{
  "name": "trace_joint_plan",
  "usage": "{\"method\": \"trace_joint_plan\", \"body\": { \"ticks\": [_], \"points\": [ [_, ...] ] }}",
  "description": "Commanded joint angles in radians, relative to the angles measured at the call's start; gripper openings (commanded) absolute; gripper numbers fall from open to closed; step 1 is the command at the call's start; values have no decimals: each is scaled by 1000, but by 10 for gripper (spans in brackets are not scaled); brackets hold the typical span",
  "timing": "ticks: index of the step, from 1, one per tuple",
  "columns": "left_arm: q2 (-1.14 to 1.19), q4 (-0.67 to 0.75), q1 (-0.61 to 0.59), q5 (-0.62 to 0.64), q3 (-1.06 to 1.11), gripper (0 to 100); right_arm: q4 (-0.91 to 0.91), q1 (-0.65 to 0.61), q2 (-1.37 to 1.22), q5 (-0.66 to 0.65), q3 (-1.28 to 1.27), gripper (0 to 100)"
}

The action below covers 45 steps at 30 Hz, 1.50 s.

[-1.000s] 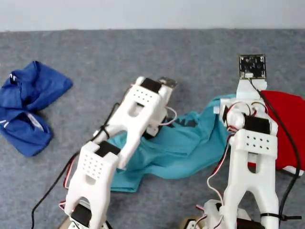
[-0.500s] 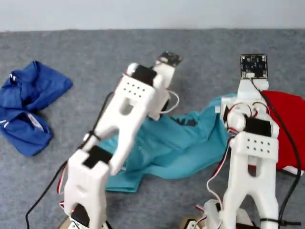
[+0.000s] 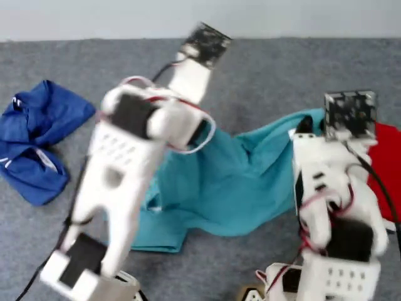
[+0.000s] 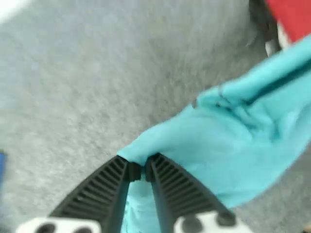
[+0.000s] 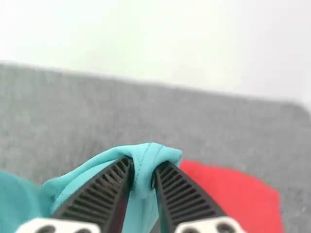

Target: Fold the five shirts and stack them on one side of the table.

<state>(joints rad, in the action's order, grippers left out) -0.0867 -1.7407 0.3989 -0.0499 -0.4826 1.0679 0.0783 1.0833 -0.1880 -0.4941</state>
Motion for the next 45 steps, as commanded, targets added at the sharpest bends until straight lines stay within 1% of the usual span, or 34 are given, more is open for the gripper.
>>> {"method": "trace_joint_plan", "body": {
  "ticks": [1,6,8,10,14,19,24,28,33,36,39,42,45],
  "points": [
    [-180,-15,-91,-9,-7,12,70,-4,53,-11,140,10],
    [-396,-11,-258,-8,-33,12,140,-4,81,-5,315,10],
    [-485,-11,-310,-8,-94,12,171,-4,84,-5,381,10],
    [-562,-11,-336,-8,-180,12,205,-4,84,-5,440,10],
    [-631,-12,-345,-8,-344,12,262,-4,84,-3,526,10],
    [-631,-12,-344,-8,-426,12,338,-7,84,-3,589,10],
    [-631,-11,-336,-8,-360,12,401,-8,74,-2,580,10],
    [-631,6,-336,-8,-271,12,395,-12,74,0,477,10],
    [-629,69,-339,-11,-143,12,288,-64,74,-9,219,10],
    [-629,152,-342,-12,4,12,136,-111,73,-12,21,10],
    [-629,273,-344,-9,176,12,-44,-154,58,-41,-160,10],
    [-626,390,-345,-9,331,12,-206,-168,-41,-54,-295,10],
    [-571,460,-364,-14,404,12,-321,-165,-213,-54,-313,10]
  ]
}}
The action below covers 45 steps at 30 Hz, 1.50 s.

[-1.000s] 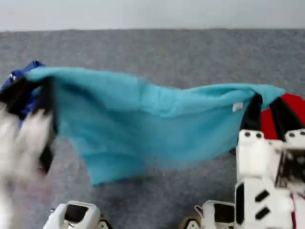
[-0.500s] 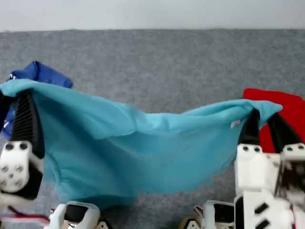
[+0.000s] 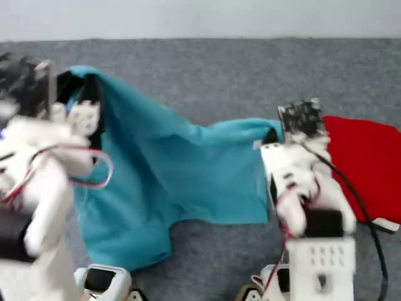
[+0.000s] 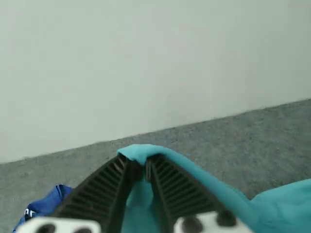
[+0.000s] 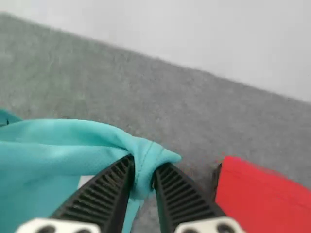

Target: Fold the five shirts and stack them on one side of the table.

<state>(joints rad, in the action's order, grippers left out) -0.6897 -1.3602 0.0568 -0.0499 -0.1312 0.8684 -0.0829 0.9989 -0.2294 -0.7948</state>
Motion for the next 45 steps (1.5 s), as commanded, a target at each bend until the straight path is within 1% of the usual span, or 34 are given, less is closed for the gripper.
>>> {"method": "trace_joint_plan", "body": {
  "ticks": [1,4,7,11,15,19,24,29,32,37,41,45],
  "points": [
    [63,100,-29,-14,59,12,-156,2,-191,-9,2,10],
    [166,153,-52,-14,59,12,-239,10,-384,28,110,10],
    [261,196,-69,-9,59,12,-268,10,-591,35,299,10],
    [368,259,-89,-9,59,12,-269,4,-894,38,600,10],
    [482,318,-95,-9,59,12,-254,10,-1218,37,970,10],
    [560,330,-112,-9,58,12,-117,5,-1529,32,1381,10],
    [598,362,-144,-9,58,12,53,4,-1891,31,1864,10],
    [655,364,-150,-9,58,12,315,2,-2141,31,2300,10],
    [660,305,-152,-9,58,12,516,2,-2207,31,2490,10],
    [621,137,-187,-17,56,12,782,2,-2140,29,2475,10],
    [559,-72,-187,-60,8,12,923,-7,-2043,21,2472,10],
    [522,-249,-189,-63,-51,12,932,-1,-1979,14,2444,10]
  ]
}}
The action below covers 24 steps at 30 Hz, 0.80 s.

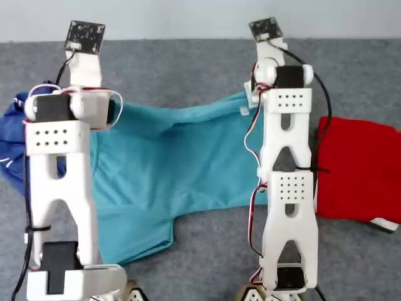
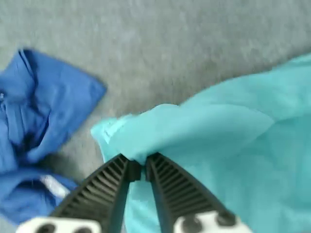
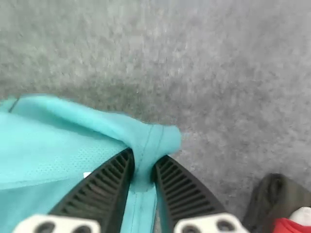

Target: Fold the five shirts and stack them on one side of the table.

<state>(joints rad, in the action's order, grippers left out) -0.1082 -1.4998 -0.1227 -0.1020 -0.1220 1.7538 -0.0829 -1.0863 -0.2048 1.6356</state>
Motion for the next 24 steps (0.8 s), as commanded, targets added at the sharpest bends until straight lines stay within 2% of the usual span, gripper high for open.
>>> {"method": "trace_joint_plan", "body": {
  "ticks": [1,5,14,24],
  "points": [
    [-68,-138,-9,-11,-67,12,47,-1,124,-11,-11,10],
    [-95,-216,-9,-12,-67,12,47,-5,231,-11,-189,10],
    [-175,-256,-9,-12,-47,12,41,-8,627,-15,-861,10],
    [-295,-258,-9,-12,268,12,-24,-2,811,-40,-1241,10]
  ]
}}
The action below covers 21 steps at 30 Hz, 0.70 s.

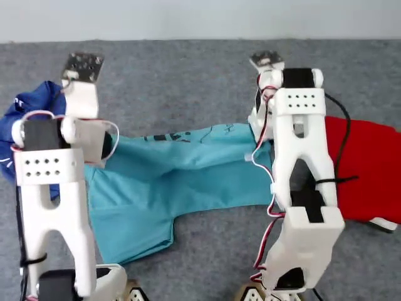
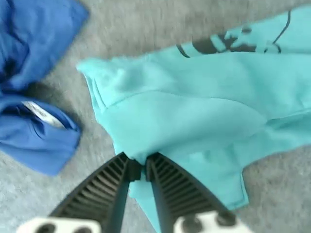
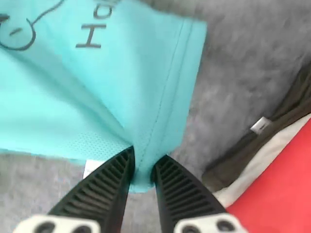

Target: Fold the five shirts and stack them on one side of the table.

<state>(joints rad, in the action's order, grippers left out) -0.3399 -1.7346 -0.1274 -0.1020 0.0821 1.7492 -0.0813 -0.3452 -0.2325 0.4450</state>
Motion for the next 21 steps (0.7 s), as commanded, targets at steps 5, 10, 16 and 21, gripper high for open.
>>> {"method": "trace_joint_plan", "body": {
  "ticks": [5,10,16,21],
  "points": [
    [-110,-23,-6,-54,157,12,-85,-10,71,-6,-147,10],
    [-118,-23,-6,-118,246,12,-84,-2,73,-6,-184,10],
    [-118,-23,-6,-160,282,12,-73,-4,73,-5,-190,10],
    [-118,-23,-6,-160,282,12,-61,-7,73,20,-252,10]
  ]
}}
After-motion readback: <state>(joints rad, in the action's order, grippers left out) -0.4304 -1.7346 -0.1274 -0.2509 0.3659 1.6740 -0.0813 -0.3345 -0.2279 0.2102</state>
